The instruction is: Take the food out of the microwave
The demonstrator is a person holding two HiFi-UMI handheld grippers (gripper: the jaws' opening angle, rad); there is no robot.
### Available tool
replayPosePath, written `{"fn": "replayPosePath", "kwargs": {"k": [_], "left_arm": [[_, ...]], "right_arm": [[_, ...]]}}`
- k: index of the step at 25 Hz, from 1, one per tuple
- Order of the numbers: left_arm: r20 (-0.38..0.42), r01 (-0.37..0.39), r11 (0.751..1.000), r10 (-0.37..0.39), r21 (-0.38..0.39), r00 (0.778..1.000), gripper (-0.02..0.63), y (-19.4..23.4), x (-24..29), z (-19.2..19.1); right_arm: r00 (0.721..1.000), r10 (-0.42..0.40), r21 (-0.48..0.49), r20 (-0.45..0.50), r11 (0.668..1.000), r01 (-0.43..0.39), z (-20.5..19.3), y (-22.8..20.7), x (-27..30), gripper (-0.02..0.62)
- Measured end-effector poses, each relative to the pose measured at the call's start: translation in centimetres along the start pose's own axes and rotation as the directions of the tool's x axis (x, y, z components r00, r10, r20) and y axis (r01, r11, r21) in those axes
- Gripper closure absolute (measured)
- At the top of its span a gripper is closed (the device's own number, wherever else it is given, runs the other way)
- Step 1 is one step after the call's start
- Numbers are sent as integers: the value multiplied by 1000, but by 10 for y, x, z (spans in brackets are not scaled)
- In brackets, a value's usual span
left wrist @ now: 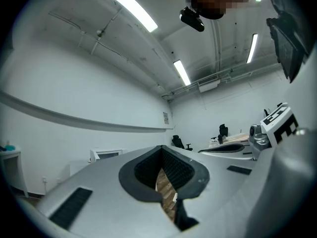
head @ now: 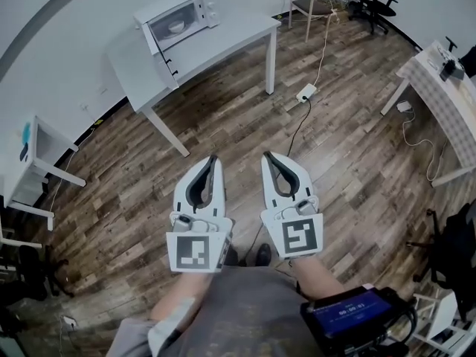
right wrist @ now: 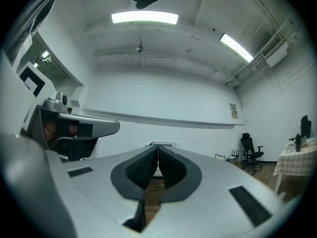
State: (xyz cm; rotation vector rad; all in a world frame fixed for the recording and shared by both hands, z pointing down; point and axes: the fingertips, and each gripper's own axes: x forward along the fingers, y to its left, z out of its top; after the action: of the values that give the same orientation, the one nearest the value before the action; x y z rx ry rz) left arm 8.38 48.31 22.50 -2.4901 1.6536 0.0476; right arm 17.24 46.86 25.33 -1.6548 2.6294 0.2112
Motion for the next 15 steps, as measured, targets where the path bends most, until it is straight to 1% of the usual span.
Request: {"fn": "replayPosePath", "kwargs": {"k": [2,6,9,12,15], "left_arm": [[-23,-5,1000,5,-2,1000,600,3,1,-6],[-35,-20,1000,19,-19,999,600,13,4,-11],[-39,-32,999,31,-28,999,600,31,8,-21],[-36,-47,997,45,-56,998,600,52,18,-26],[-19,-45,998,44,-51,999,600,72,28,-24]], "right_arm": [[1000,5,12,-10,1000,-5,-5,0,5,586],[1000,10,26,-27,1000,-10,-12,1,17,586],[999,17,13,-41,1000,-17,-20,7,32,586],[998,25,6,-53,1000,-24,-22,13,51,586],[998,27,-13,-60,1000,-28,-21,18,73,586]]}}
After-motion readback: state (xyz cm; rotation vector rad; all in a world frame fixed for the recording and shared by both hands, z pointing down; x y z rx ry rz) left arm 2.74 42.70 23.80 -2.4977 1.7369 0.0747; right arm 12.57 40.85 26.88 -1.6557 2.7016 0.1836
